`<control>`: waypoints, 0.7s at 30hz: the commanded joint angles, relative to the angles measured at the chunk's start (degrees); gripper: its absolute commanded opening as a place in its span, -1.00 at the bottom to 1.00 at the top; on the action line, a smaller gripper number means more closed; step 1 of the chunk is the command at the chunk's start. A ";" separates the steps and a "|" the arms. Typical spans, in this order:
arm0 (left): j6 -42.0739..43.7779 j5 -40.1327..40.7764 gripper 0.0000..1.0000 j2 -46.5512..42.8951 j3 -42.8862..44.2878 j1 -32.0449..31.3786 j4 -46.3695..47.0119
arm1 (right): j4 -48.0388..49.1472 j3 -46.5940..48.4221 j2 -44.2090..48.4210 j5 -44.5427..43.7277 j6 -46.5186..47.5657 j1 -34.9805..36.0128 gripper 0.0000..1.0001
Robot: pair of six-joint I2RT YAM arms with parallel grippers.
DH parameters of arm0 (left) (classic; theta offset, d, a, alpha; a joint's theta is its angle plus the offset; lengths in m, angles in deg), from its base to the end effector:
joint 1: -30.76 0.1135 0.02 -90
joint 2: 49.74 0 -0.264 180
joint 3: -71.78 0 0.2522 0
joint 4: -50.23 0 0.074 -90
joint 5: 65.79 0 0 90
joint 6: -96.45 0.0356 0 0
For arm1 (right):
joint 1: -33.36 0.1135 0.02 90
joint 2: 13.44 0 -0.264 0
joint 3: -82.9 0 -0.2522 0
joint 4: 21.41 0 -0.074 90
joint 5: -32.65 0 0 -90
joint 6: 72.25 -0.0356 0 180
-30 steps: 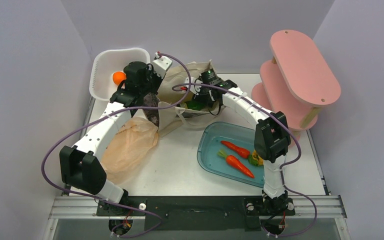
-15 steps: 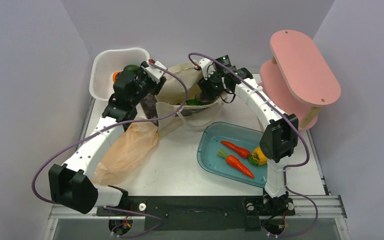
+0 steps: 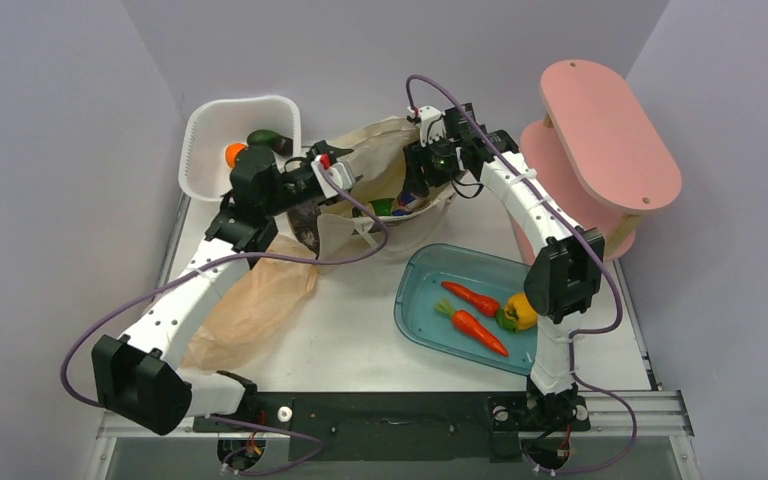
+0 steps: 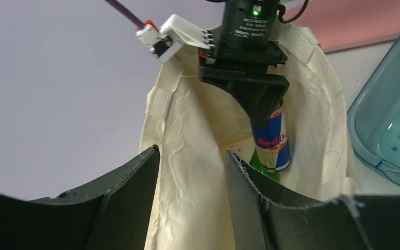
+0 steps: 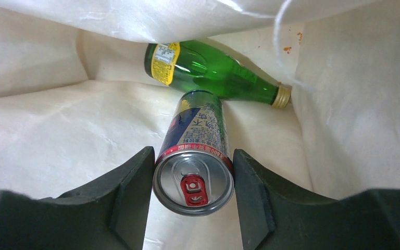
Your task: Untie the knot of the grocery bags and take out the mixed food
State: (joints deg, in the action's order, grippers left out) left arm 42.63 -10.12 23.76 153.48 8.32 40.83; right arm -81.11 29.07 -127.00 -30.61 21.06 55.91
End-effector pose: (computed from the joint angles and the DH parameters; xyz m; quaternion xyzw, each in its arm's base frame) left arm 0.2678 -0.1323 0.4004 0.5142 0.4942 -0.1294 0.6889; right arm 0.4036 0.1849 0.3331 -0.2850 0.8636 0.2717 0.3149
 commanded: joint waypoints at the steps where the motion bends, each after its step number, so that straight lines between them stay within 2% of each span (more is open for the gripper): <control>1: 4.83 3.01 -0.05 4.05 4.28 -2.95 -1.98 | 7.09 3.87 6.46 2.79 -6.61 -0.31 -1.00; 10: -2.01 0.04 -0.04 9.89 8.31 -3.74 -4.14 | 10.55 4.93 7.61 3.20 -13.07 -0.39 -1.00; 17: -2.04 -4.98 -0.03 15.77 9.22 -2.97 -3.94 | 11.86 4.82 8.46 4.13 -16.13 -0.58 -1.00; 21: -3.92 -5.14 -0.02 19.46 11.68 -2.93 -3.02 | 12.38 4.42 9.15 4.60 -17.01 -0.62 -1.00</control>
State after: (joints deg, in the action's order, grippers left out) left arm 41.10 -12.48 40.59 160.45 5.07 36.57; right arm -74.66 30.27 -123.15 -28.33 6.92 55.80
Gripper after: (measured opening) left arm 0.487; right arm 0.486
